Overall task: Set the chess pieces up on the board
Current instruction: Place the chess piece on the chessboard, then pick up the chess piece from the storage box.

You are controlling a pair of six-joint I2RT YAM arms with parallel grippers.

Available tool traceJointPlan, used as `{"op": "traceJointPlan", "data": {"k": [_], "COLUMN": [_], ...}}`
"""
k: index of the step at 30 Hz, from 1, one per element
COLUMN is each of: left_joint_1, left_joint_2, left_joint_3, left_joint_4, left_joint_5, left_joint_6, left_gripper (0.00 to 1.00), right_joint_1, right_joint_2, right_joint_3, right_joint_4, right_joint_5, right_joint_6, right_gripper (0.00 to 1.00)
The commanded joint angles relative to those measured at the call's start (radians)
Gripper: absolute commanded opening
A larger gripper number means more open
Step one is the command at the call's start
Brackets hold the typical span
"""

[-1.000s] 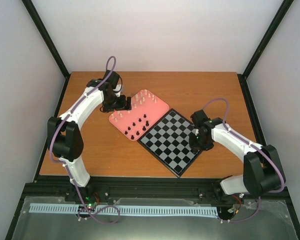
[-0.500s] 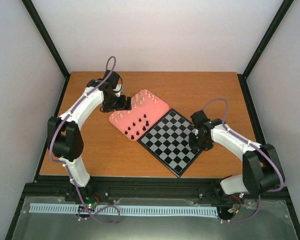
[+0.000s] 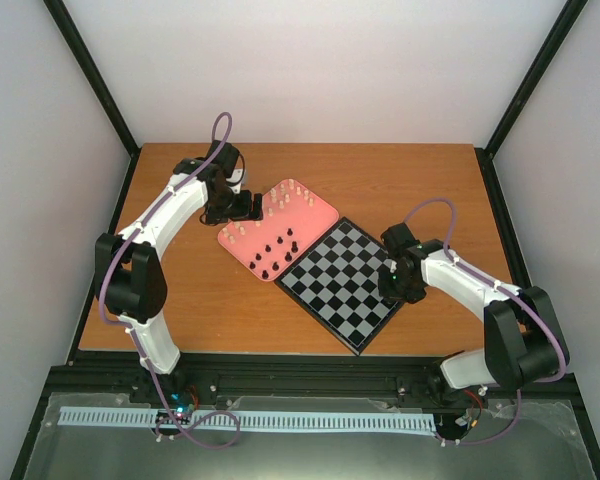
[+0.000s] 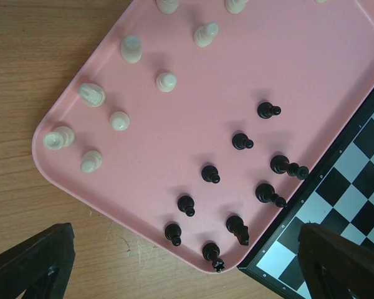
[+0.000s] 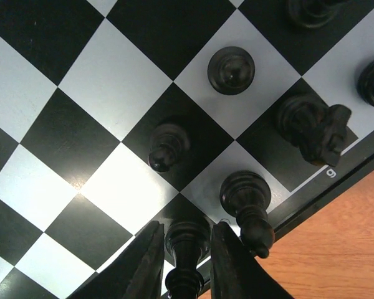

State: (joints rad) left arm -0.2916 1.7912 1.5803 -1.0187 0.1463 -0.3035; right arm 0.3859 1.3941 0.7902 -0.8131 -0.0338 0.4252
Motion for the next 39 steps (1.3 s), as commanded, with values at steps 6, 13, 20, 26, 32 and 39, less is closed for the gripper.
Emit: {"op": "traceJointPlan", "data": {"k": [6, 13, 20, 26, 32, 39], "left_joint_1": [0.005, 0.005, 0.004, 0.004, 0.005, 0.005], "left_joint_2": [0.002, -0.001, -0.001, -0.008, -0.007, -0.005], "left_joint_3": [0.017, 0.013, 0.013, 0.012, 0.017, 0.038], "left_joint_4": [0.006, 0.007, 0.009, 0.006, 0.005, -0.011], "left_joint_5": [0.006, 0.007, 0.012, 0.008, 0.004, -0.014], "left_joint_6": [-0.009, -0.011, -0.012, -0.010, -0.010, -0.009], "left_gripper": [1.00, 1.00, 1.00, 1.00, 1.00, 1.00], "right_joint_1": [-0.009, -0.009, -0.007, 0.013, 0.076, 0.151], "right_joint_2": [-0.049, -0.098, -0.101, -0.031, 0.129, 0.480], "right_joint_3": [0.001, 0.037, 0.171, 0.314, 0.490, 0.802], "right_joint_4": [-0.005, -0.070, -0.119, -0.129, -0.104, -0.032], "right_joint_5": [-0.031, -0.082, -0.128, -0.132, -0.149, -0.227], "right_joint_6": [-0.022, -0.032, -0.040, -0.062, -0.113, -0.145], "right_gripper": [0.31, 0.33, 0.38, 0.39, 0.40, 0.41]}}
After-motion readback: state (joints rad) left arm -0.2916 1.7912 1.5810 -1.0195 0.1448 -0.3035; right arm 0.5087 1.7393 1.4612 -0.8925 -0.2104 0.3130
